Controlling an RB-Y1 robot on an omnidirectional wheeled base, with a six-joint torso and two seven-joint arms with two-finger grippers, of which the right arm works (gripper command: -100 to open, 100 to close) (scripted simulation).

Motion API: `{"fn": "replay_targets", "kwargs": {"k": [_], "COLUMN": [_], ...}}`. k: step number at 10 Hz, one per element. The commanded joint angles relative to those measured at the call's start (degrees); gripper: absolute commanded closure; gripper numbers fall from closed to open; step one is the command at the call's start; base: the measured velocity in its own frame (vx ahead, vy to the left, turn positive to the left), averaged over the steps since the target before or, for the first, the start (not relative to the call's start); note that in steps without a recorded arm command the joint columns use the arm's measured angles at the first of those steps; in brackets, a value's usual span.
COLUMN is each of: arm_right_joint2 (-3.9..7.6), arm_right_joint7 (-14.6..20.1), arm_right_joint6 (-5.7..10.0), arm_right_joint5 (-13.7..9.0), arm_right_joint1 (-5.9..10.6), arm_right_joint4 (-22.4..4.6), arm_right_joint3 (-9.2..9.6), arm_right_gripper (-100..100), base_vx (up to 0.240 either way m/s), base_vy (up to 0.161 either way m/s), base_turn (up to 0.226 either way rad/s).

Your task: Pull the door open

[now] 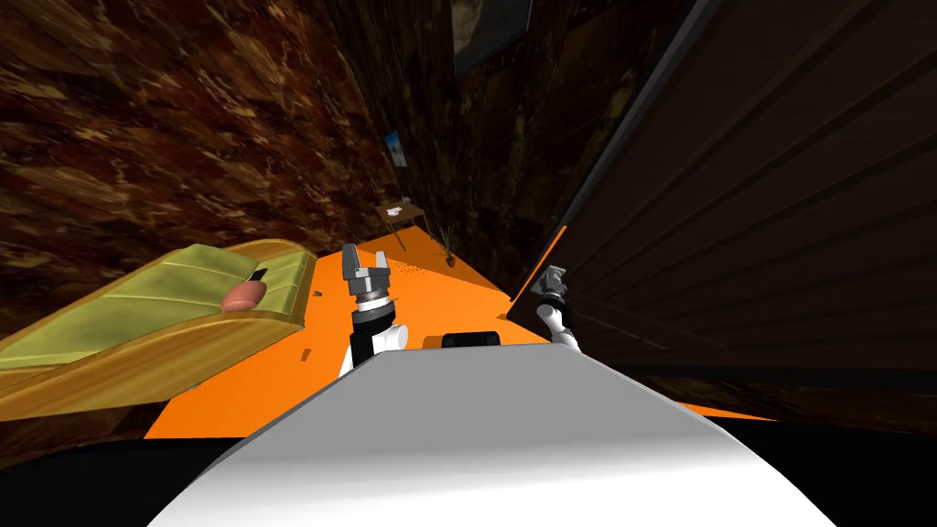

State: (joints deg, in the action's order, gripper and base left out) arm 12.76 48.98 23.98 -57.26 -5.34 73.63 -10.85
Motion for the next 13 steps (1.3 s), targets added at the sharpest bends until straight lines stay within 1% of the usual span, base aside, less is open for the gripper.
{"fn": "replay_targets", "kwargs": {"k": [1, 3, 4, 5, 6, 12, 13], "arm_right_joint2": [1.06, 2.02, 1.73, 2.18, 2.31, 4.68, 4.93], "arm_right_joint7": [1.62, 2.93, 2.5, 3.25, 3.41, 6.33, 6.64], "arm_right_joint6": [-0.07, -0.32, -0.53, -0.62, -0.61, -0.39, -0.37], "arm_right_joint5": [0.27, 0.42, 0.26, 0.44, 0.48, 1.22, 1.3], "arm_right_joint1": [-0.23, -0.61, -0.81, -1.21, -1.29, -2.68, -2.83], "arm_right_joint4": [0.54, 0.81, 0.61, 0.88, 0.98, 2.87, 3.07], "arm_right_joint3": [1.44, 2.6, 2.15, 3.24, 3.46, 7.49, 7.91], "arm_right_gripper": [100, 100, 100, 100, 100, 100, 100], "base_vx": [-0.266, -0.219, -0.09, -0.135, -0.197, -0.234, -0.229], "base_vy": [-0.02, -0.028, 0.003, 0.002, -0.005, -0.025, -0.012], "base_turn": [0.149, 0.144, 0.031, 0.077, 0.101, 0.117, 0.079]}}
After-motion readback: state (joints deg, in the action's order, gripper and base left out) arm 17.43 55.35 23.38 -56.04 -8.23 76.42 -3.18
